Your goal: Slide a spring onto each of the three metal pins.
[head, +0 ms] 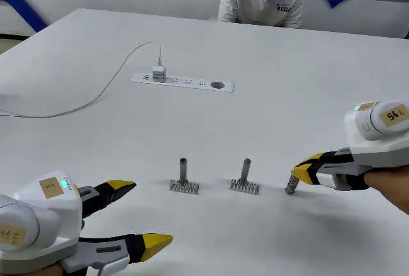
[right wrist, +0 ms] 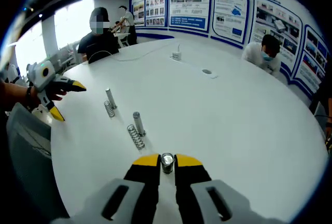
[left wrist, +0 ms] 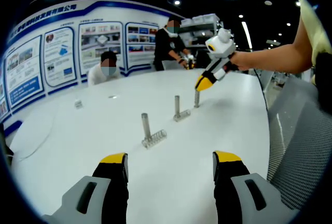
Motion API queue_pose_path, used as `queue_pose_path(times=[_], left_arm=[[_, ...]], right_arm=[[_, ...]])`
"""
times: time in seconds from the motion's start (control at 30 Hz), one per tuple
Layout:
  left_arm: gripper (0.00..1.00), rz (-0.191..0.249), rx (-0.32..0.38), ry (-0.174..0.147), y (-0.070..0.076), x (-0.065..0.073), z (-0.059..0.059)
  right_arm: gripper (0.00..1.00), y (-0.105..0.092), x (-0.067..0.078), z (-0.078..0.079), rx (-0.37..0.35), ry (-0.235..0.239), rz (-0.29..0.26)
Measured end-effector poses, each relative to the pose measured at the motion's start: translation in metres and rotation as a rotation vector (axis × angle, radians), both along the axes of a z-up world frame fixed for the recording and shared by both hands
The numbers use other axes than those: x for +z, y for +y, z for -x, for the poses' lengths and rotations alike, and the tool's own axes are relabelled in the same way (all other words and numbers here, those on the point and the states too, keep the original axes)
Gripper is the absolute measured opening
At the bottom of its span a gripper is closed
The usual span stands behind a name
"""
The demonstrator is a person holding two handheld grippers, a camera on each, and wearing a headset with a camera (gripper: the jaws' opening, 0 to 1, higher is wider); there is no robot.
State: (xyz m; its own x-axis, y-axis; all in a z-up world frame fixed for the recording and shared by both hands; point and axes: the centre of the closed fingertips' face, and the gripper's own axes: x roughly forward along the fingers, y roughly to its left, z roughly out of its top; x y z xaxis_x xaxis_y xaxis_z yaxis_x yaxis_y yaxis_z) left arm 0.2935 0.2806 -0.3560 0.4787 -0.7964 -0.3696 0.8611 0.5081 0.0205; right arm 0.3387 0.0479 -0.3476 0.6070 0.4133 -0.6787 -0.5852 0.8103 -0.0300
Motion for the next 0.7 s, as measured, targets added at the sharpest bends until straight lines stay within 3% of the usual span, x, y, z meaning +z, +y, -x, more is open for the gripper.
queue_pose_path(times=[0.7], left_arm=[[0.67,-0.001,0.004,0.001,0.0018,-0.0005,0.0000]], right_arm=[[0.12,0.0002,-0.0087,0.0026,0.001,0.013,0.004]])
